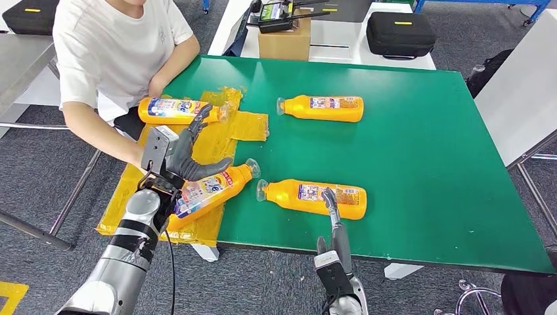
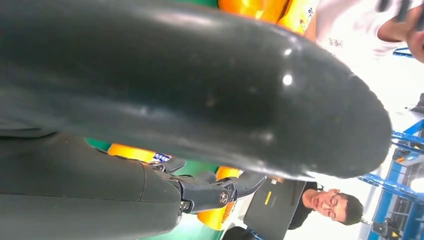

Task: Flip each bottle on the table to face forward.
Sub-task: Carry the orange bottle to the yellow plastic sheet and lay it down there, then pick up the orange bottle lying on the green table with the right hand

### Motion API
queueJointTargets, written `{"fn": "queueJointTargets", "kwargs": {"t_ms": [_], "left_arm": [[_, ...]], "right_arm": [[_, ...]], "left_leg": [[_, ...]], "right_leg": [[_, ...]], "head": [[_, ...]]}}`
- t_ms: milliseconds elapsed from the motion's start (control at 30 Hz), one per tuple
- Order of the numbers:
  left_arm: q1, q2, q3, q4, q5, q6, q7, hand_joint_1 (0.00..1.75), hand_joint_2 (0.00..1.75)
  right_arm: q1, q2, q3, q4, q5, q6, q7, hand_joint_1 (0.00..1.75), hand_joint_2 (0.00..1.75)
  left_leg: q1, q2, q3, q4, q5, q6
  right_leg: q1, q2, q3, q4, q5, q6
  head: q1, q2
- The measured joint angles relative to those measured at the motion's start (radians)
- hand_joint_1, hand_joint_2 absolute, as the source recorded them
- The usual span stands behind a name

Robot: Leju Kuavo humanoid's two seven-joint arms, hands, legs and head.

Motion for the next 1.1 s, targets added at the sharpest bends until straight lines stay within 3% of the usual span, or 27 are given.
{"fn": "queueJointTargets", "kwargs": {"t_ms": [333, 500, 633, 800, 1100], "left_arm": [[0.126, 0.001, -0.030, -0.338, 0.082, 0.152, -0.042, 0.00, 1.75], [0.188, -0.001, -0.036, -0.472, 0.194, 0.135, -0.067, 0.00, 1.75], [0.240, -0.001, -0.060, -0.572, 0.198, 0.126, -0.088, 0.00, 1.75], [0.264, -0.001, -0.086, -0.629, 0.189, 0.127, -0.095, 0.00, 1.75], [0.257, -0.014, -0.129, -0.631, 0.191, 0.122, -0.069, 0.00, 1.75]], "right_arm": [[-0.003, -0.025, -0.027, -0.010, 0.149, -0.064, 0.029, 0.00, 0.00], [-0.045, -0.069, -0.042, 0.012, 0.389, -0.164, 0.167, 0.00, 0.00], [-0.132, -0.133, -0.070, 0.089, 0.555, -0.185, 0.265, 0.00, 0.00], [-0.214, -0.180, -0.089, 0.172, 0.621, -0.184, 0.300, 0.00, 0.00], [-0.333, -0.194, -0.091, 0.362, 0.709, -0.136, 0.369, 0.00, 0.00]], "left_leg": [[0.000, 0.000, 0.000, 0.000, 0.000, 0.000], [0.000, 0.001, 0.000, 0.000, 0.000, 0.000], [-0.001, 0.000, 0.000, 0.000, 0.000, 0.001], [-0.001, 0.000, 0.000, 0.000, 0.001, 0.001], [-0.001, 0.000, 0.000, 0.000, 0.001, 0.001]], "right_leg": [[0.000, 0.000, 0.000, 0.000, 0.000, 0.000], [0.000, 0.000, 0.000, 0.000, 0.000, 0.000], [-0.001, 0.000, 0.000, 0.000, 0.001, 0.001], [-0.001, 0.000, 0.000, 0.000, 0.001, 0.002], [0.000, 0.000, 0.000, 0.000, 0.001, 0.002]], "head": [[0.000, 0.000], [0.000, 0.000], [0.000, 0.000], [0.000, 0.000], [0.000, 0.000]]}}
